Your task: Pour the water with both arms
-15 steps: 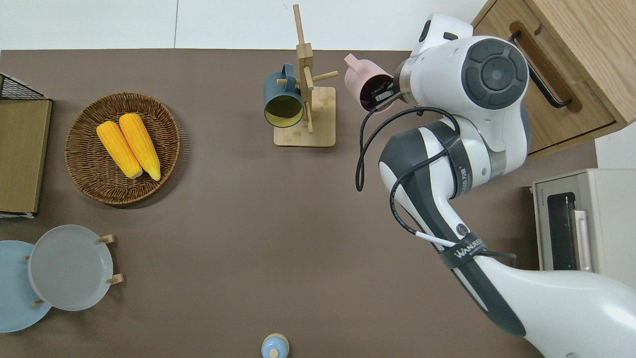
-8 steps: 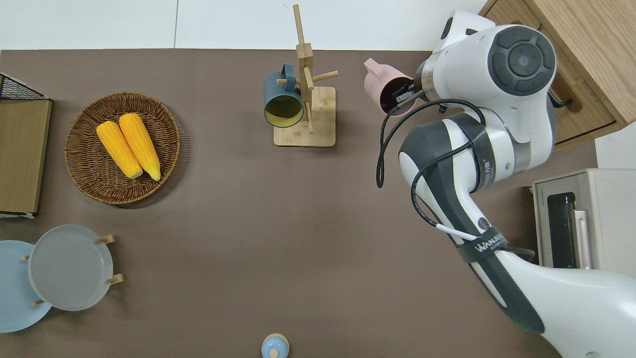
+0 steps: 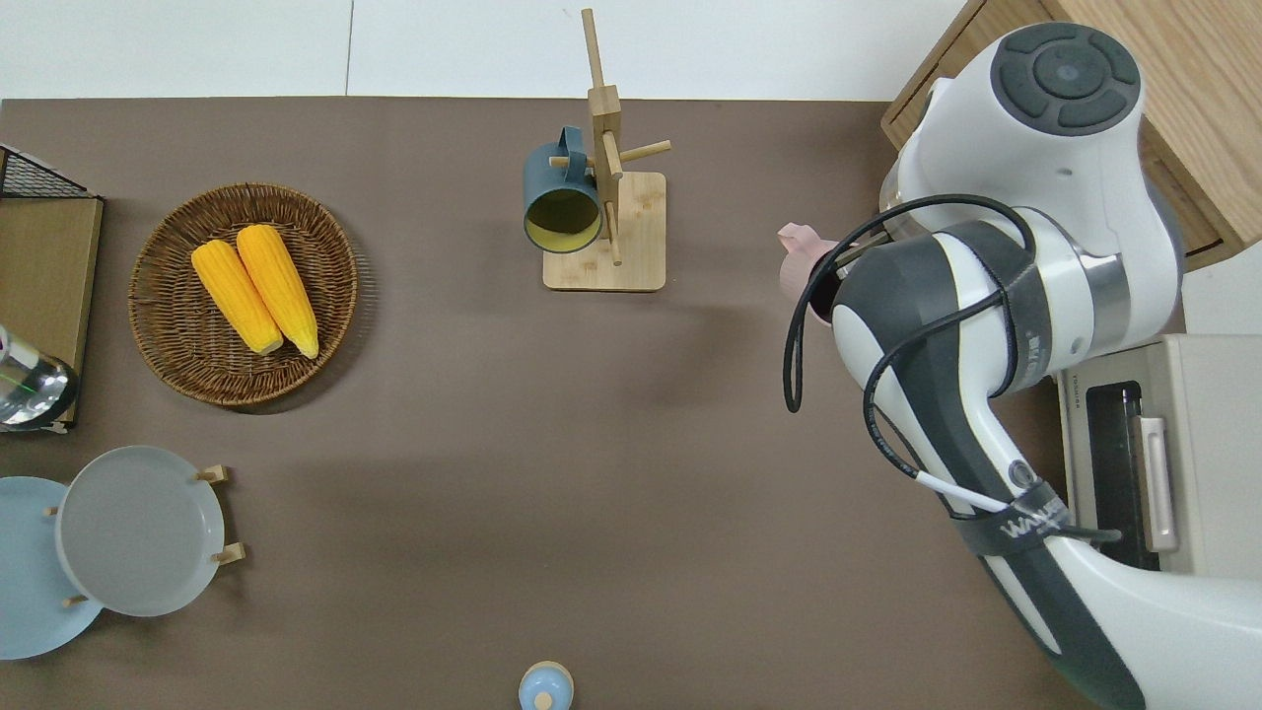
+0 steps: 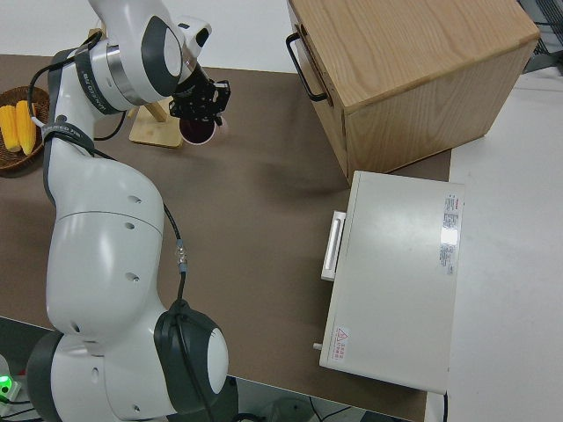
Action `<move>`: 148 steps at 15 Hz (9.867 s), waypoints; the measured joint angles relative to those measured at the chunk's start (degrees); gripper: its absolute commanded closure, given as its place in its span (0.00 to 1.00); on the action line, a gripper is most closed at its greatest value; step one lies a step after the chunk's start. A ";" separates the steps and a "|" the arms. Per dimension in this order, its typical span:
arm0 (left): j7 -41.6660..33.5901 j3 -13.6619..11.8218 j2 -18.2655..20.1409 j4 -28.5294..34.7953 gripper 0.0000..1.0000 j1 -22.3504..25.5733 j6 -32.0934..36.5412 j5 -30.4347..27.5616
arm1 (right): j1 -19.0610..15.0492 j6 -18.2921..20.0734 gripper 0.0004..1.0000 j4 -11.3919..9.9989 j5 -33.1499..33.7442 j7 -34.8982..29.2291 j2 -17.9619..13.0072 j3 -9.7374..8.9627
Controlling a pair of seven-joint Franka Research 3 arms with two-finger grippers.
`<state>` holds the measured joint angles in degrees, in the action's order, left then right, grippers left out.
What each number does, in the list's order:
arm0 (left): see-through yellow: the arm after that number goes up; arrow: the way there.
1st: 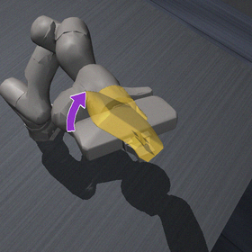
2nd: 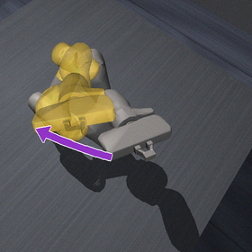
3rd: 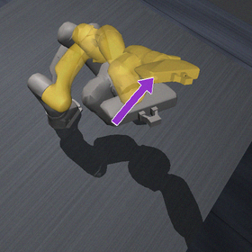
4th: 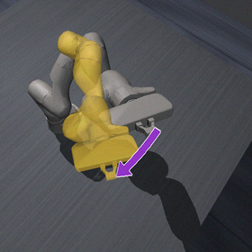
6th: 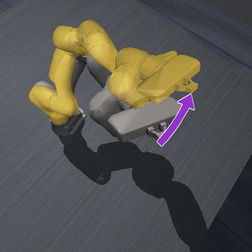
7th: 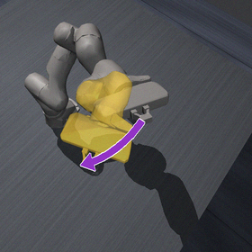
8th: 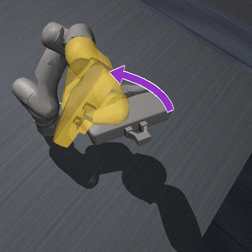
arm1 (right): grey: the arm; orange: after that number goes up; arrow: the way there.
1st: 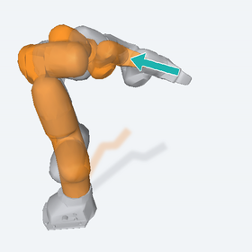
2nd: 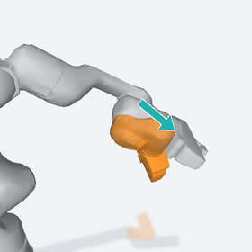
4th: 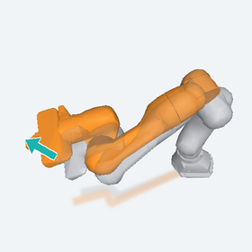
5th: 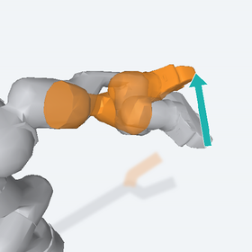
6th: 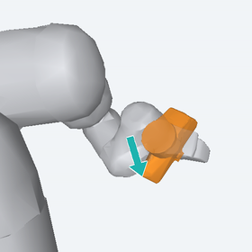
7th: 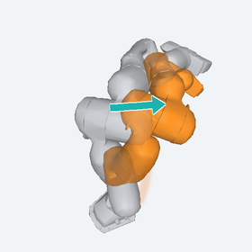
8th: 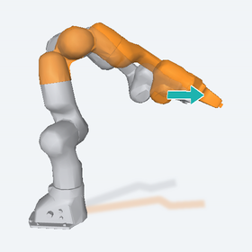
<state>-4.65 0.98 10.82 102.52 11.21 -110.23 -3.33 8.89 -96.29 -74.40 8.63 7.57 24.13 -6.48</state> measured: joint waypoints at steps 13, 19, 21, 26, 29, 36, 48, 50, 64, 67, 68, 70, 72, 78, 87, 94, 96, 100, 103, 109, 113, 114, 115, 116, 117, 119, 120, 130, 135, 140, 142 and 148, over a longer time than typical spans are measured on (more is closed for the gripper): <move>1.21 2.71 11.44 17.17 1.00 -5.15 0.10 -1.64 | 14.63 3.83 1.00 -4.60 -15.78 -42.72 0.24 -1.49; 1.03 2.70 11.71 18.57 1.00 -5.15 0.10 -2.73 | 21.23 -2.84 1.00 -4.87 -22.48 -54.96 4.42 -1.46; 0.97 2.69 11.71 19.46 1.00 -5.15 0.10 -3.04 | 23.02 -6.54 1.00 -4.96 -24.29 -58.17 6.43 -1.44; 0.18 2.70 11.72 20.40 1.00 -5.86 0.08 -4.97 | 26.17 -14.91 1.00 -5.03 -25.94 -64.05 10.62 -1.44; 0.13 2.69 11.72 20.48 1.00 -5.99 0.08 -5.04 | 26.92 -17.13 0.45 -4.95 -25.95 -64.47 11.72 -1.41; 0.09 2.67 11.72 20.58 1.00 -6.03 0.08 -5.05 | 27.57 -18.14 0.01 -4.39 -25.90 -64.52 12.17 -0.72; -0.05 2.81 11.50 23.56 1.00 -13.15 -0.05 -6.20 | 10.98 5.63 0.01 -3.80 -20.19 -51.21 -5.05 0.42; -0.05 2.83 11.45 24.80 1.00 -15.15 -0.11 -6.37 | 7.50 6.96 0.01 -5.13 -17.77 -45.54 -7.36 0.46; 2.16 9.56 11.41 32.26 1.00 -19.27 -3.80 -7.19 | -11.08 8.17 0.01 -11.35 -9.29 -12.75 -18.13 0.52; 2.32 10.44 11.23 33.91 1.00 -19.27 -5.18 -7.24 | -11.71 8.90 0.01 -11.35 -9.26 -11.83 -18.39 0.49; 2.32 10.53 10.99 34.43 1.00 -19.27 -5.44 -7.24 | -11.72 8.97 0.01 -11.35 -9.29 -11.83 -18.39 0.47; 2.32 10.72 10.13 35.12 1.00 -19.27 -5.77 -7.24 | -11.72 8.97 0.01 -11.26 -9.30 -11.83 -18.40 0.42; 2.32 11.01 8.79 35.24 1.00 -19.27 -6.06 -7.25 | -11.73 8.95 0.01 -10.79 -9.31 -11.83 -18.47 0.37; 2.32 11.59 5.12 35.12 1.00 -19.27 -6.92 -7.25 | -11.73 8.92 0.01 -7.61 -9.34 -11.83 -19.34 -0.08; 2.32 11.25 -1.14 27.39 1.00 -19.18 1.65 -7.21 | -11.72 8.92 0.01 -7.53 -9.34 -11.83 -19.36 -0.51; 2.43 10.81 -6.33 22.02 1.00 -19.13 8.23 -5.76 | -11.72 8.92 0.01 -7.53 -9.34 -11.83 -19.36 -0.51; 2.59 10.80 -7.11 21.46 1.00 -19.13 8.92 -5.22 | -11.72 8.92 0.01 -7.53 -9.34 -11.83 -19.36 -0.51; 2.76 10.80 -7.81 21.12 1.00 -19.13 9.47 -5.01 | -11.72 8.92 0.01 -7.53 -9.34 -11.83 -19.36 -0.51; 2.78 10.80 -7.86 20.87 1.00 -19.13 9.78 -4.98 | -11.72 8.92 0.01 -7.53 -9.34 -11.83 -19.36 -0.51; 3.33 10.80 -7.88 19.48 1.00 -19.13 11.85 -4.96 | -11.72 8.92 0.01 -7.53 -9.34 -11.83 -19.36 -0.51; 3.86 10.76 -7.87 16.56 1.00 -19.13 15.86 -4.87 | -11.72 8.92 0.01 -7.53 -9.34 -11.83 -19.36 -0.51; 3.91 10.75 -7.87 16.19 1.00 -19.13 16.35 -4.85 | -11.72 8.92 0.01 -7.53 -9.34 -11.83 -19.36 -0.51; 3.97 10.74 -7.88 16.06 1.00 -19.13 16.57 -4.83 | -11.72 8.92 0.01 -7.53 -9.34 -11.83 -19.36 -0.51; 4.02 10.73 -7.88 16.05 1.00 -19.13 16.63 -4.82 | -11.72 8.92 0.01 -7.53 -9.34 -11.83 -19.36 -0.51; 4.05 10.73 -7.89 16.05 1.00 -19.13 16.65 -4.81 | -11.72 8.92 0.01 -7.53 -9.34 -11.83 -19.36 -0.51; 4.09 10.73 -7.90 16.05 1.00 -19.13 16.70 -4.80 | -11.72 8.92 0.01 -7.53 -9.34 -11.83 -19.36 -0.51; 4.10 10.73 -7.90 16.05 1.00 -19.13 16.82 -4.80 | -11.72 8.92 0.01 -7.53 -9.34 -11.83 -19.36 -0.51; 4.14 10.73 -7.90 16.07 1.00 -19.13 17.54 -4.78 | -11.72 8.92 0.01 -7.53 -9.34 -11.83 -19.36 -0.51; 4.14 10.73 -7.90 16.12 1.00 -19.13 17.54 -4.78 | -11.72 8.92 0.01 -7.53 -9.34 -11.83 -19.36 -0.51; 4.14 10.73 -7.90 16.12 1.00 -19.13 17.54 -4.78 | -11.72 8.92 0.01 -7.53 -9.34 -11.83 -19.36 -0.51; 4.14 10.74 -7.90 16.12 1.00 -19.13 17.54 -4.78 | -11.72 8.92 0.01 -7.53 -9.34 -11.83 -19.36 -0.51; 4.14 10.83 -7.02 17.44 1.00 -19.14 15.30 -4.77 | -11.72 8.92 0.01 -7.53 -9.34 -11.83 -19.36 -0.51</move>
<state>-0.51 11.81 3.80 119.96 -7.93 -94.93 -8.10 -2.83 -87.37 -81.93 -0.71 -4.26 4.77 -6.99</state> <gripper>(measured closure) 0.366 0.004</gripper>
